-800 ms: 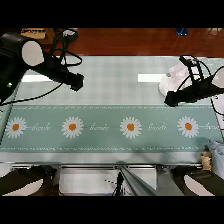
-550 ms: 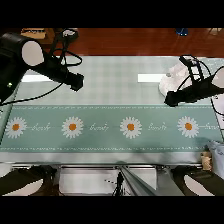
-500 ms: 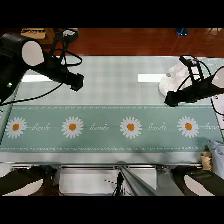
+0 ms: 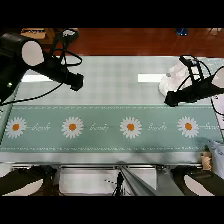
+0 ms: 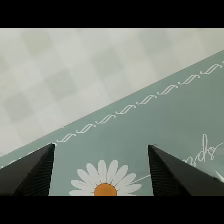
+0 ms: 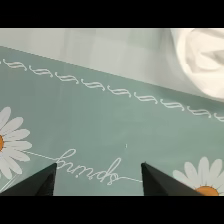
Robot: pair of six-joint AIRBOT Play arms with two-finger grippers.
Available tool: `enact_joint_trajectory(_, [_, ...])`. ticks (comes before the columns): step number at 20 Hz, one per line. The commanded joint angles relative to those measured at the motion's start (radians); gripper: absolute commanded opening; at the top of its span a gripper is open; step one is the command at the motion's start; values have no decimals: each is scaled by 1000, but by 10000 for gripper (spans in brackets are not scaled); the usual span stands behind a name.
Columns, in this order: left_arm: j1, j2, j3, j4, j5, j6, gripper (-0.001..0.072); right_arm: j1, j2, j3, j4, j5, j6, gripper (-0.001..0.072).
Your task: Fold the shirts.
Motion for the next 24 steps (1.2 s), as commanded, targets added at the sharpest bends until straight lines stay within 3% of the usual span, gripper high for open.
enact_joint_trajectory(1, [0, -6, 1, 0, 72, 6, 678, 1, -5, 1, 10, -106, 2, 603])
enact_joint_trajectory(7, [-1, -44, 1, 0, 127, 6, 677, 1, -6, 1, 48, -197, 2, 589])
enact_joint_trajectory(9, [1, -63, 1, 2, 159, 6, 677, 0, -13, 1, -56, -359, 20, 572])
enact_joint_trajectory(12, [8, -89, 1, 3, 175, 6, 678, -70, -51, 13, -492, -666, 406, 572])
enact_joint_trajectory(13, [12, -93, 1, 3, 174, 6, 677, -120, -87, 35, -543, -698, 488, 572])
enact_joint_trajectory(15, [13, -94, 1, 2, 171, 6, 677, -230, -194, 104, -507, -697, 500, 572])
enact_joint_trajectory(18, [13, -94, 2, -8, 148, 5, 677, -329, -360, 178, -389, -697, 434, 580])
enact_joint_trajectory(20, [13, -94, 1, -7, 125, 5, 677, -344, -448, 202, -338, -697, 377, 596])
enact_joint_trajectory(24, [13, -94, 1, -8, 119, 5, 677, -346, -589, 206, -336, -700, 373, 604])
